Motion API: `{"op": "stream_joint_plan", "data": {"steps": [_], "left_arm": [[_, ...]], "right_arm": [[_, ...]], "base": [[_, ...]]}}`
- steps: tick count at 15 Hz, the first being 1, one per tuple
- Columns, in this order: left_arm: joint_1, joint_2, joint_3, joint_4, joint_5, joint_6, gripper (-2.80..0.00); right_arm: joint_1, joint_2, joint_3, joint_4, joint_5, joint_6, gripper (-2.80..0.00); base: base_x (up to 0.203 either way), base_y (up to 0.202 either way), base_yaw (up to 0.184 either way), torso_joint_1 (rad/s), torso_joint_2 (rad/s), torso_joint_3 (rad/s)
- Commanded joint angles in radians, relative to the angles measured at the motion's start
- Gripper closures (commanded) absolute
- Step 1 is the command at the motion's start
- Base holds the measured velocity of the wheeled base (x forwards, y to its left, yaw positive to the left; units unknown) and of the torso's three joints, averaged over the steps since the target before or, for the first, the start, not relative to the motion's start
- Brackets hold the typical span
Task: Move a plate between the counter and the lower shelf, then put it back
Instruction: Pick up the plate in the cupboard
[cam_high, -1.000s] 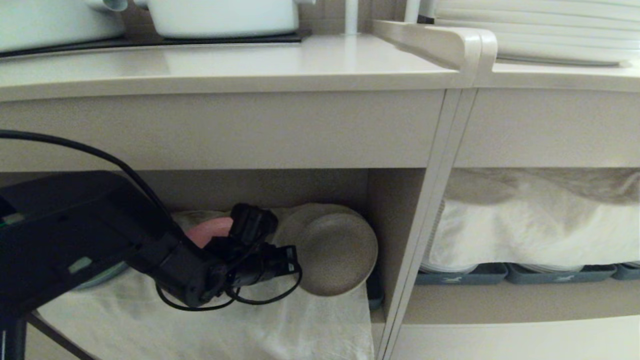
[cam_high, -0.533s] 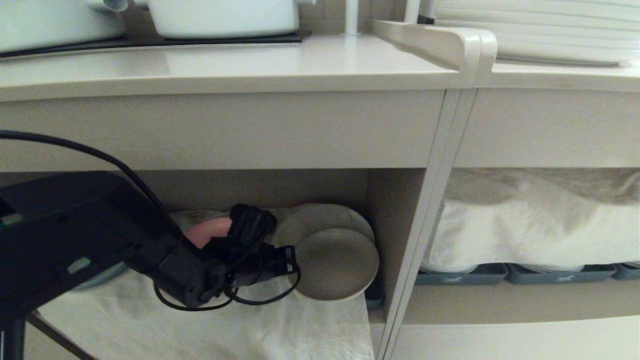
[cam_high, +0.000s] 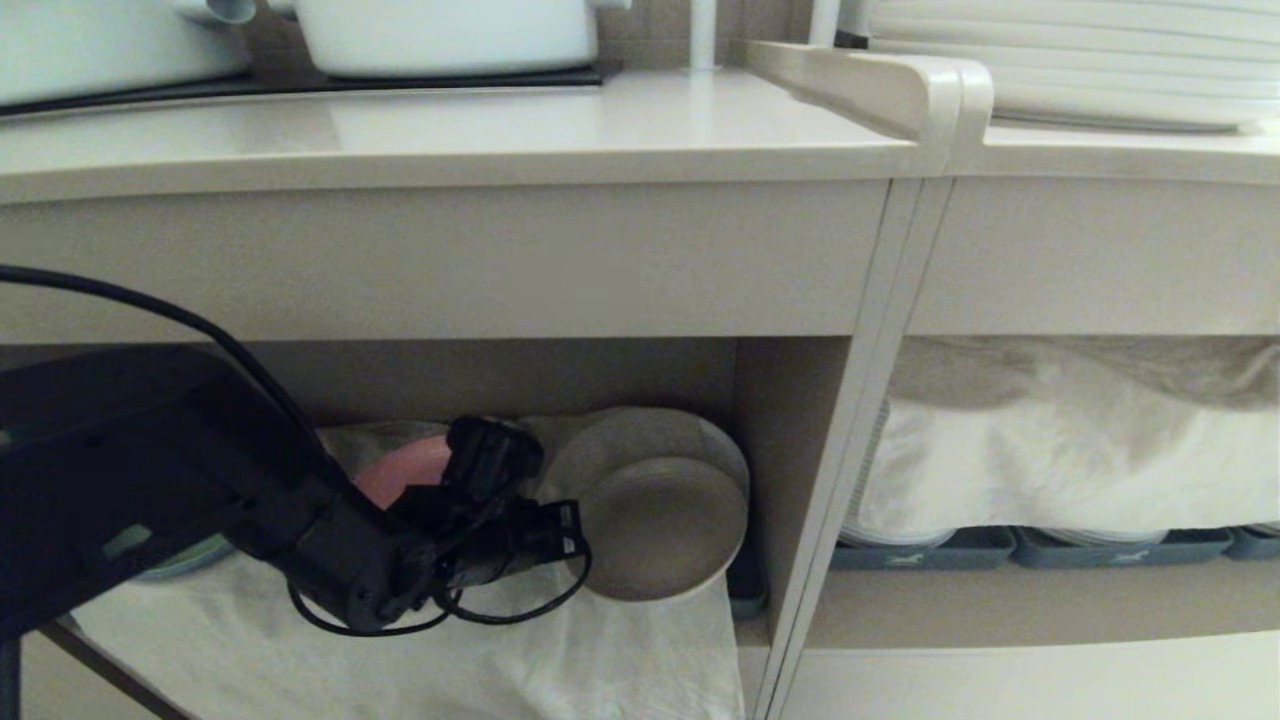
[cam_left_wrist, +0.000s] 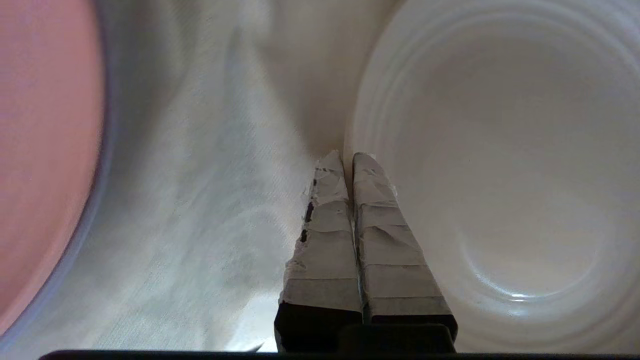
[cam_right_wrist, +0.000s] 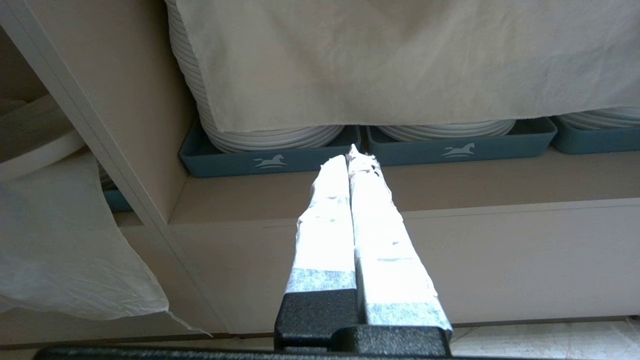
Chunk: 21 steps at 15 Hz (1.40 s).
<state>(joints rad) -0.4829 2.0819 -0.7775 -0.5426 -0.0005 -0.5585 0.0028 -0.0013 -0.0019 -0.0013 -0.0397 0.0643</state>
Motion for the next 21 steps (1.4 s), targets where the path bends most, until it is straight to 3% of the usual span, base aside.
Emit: {"op": "stream_joint_plan", "data": {"steps": [1,10,21], "left_arm": [[0.012,-0.022,0.017,0.003,0.003,-0.005,0.0],[0.035,-0.065,0.049,0.002,0.025,-0.047,0.0],[0.035,-0.138,0.135,0.004,0.028,-0.043,0.0]], "right_arm": [[0.0,0.001,0.0,0.0,0.0,0.0,0.0],[0.0,0.001,0.0,0.0,0.0,0.0,0.0],[0.0,0.001,0.0,0.0,0.0,0.0,0.0]], "base": [[0.0,0.0,0.0,0.0,0.0,0.0],[0.0,0.0,0.0,0.0,0.0,0.0],[0.0,0.0,0.0,0.0,0.0,0.0]]}}
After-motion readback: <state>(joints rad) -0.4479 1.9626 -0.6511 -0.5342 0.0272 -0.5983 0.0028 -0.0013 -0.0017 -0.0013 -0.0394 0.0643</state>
